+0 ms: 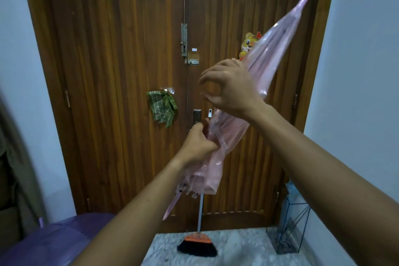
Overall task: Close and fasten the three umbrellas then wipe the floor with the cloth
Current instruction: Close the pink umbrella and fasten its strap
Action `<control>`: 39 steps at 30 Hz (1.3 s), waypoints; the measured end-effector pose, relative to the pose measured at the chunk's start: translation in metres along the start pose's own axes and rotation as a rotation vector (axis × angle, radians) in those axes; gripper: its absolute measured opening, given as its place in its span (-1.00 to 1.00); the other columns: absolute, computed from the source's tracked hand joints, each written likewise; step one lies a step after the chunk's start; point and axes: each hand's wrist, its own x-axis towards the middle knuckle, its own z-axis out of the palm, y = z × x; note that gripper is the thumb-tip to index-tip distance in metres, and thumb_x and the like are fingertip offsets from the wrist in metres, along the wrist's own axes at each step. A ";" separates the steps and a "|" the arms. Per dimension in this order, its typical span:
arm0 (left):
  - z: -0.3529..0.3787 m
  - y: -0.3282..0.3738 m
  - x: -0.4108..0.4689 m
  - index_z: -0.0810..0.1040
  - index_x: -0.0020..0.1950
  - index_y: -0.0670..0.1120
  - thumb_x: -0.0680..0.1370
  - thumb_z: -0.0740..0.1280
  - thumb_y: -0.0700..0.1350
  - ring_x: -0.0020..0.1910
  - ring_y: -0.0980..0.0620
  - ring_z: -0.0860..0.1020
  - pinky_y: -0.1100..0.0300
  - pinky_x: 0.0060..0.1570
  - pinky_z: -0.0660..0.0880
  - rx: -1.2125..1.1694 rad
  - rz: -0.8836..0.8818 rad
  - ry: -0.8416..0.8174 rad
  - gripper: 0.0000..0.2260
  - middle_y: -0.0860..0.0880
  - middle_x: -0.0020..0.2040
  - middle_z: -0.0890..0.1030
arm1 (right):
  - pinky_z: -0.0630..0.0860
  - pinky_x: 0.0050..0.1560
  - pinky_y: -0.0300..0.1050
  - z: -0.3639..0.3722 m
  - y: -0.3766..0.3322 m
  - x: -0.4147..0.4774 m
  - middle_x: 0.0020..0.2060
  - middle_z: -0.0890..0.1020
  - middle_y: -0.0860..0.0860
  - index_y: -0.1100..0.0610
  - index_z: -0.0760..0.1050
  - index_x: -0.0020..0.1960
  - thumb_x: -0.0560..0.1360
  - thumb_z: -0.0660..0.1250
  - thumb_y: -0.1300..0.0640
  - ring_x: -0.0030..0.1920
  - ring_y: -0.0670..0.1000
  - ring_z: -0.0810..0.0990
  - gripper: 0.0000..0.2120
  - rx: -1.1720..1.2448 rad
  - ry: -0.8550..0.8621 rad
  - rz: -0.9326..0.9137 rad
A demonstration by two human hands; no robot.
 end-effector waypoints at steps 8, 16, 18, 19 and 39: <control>-0.017 0.011 0.004 0.56 0.24 -0.13 0.40 0.39 -0.44 -0.04 -0.14 0.67 -0.01 -0.03 0.66 -0.288 -0.094 -0.114 -0.55 -0.16 0.04 0.65 | 0.48 -0.21 -0.11 0.026 0.033 -0.077 -0.18 0.64 -0.01 0.08 0.65 -0.04 0.58 0.17 0.17 -0.25 -0.08 0.59 -0.75 1.211 0.228 1.272; -0.028 0.015 0.006 0.53 0.26 -0.23 0.40 0.35 -0.49 0.00 -0.23 0.65 -0.05 -0.02 0.65 -0.336 -0.143 -0.115 -0.55 -0.22 0.04 0.65 | 0.57 0.00 -0.04 0.040 0.017 -0.090 -0.29 0.65 0.12 0.30 0.60 0.09 0.65 0.17 0.24 -0.24 0.04 0.60 -0.75 1.491 -0.411 1.044; -0.035 0.011 0.008 0.55 0.25 -0.22 0.39 0.37 -0.47 0.03 -0.28 0.66 -0.11 0.03 0.64 -0.329 -0.154 -0.074 -0.55 -0.27 0.08 0.65 | 0.54 -0.27 -0.26 0.040 0.017 -0.092 -0.45 0.58 0.04 0.28 0.61 0.04 0.61 0.26 0.30 -0.43 -0.12 0.52 -0.85 1.427 -0.400 1.045; -0.038 0.008 0.009 0.56 0.25 -0.20 0.39 0.38 -0.46 0.07 -0.30 0.66 -0.16 0.08 0.63 -0.313 -0.161 -0.058 -0.55 -0.28 0.12 0.65 | 0.54 -0.31 -0.31 0.041 0.017 -0.094 -0.40 0.62 0.04 0.27 0.63 0.05 0.59 0.32 0.28 -0.42 -0.13 0.53 -0.87 1.389 -0.389 1.028; -0.006 0.002 0.019 0.44 0.22 -0.03 0.50 0.29 -0.28 0.00 0.19 0.60 0.37 -0.09 0.53 -0.170 -0.088 -0.132 -0.68 0.01 0.05 0.59 | 0.62 -0.01 -0.20 0.033 0.004 -0.092 -0.09 0.69 0.20 0.34 0.62 0.13 0.62 0.28 0.26 -0.10 0.00 0.65 -0.80 1.244 -0.170 0.772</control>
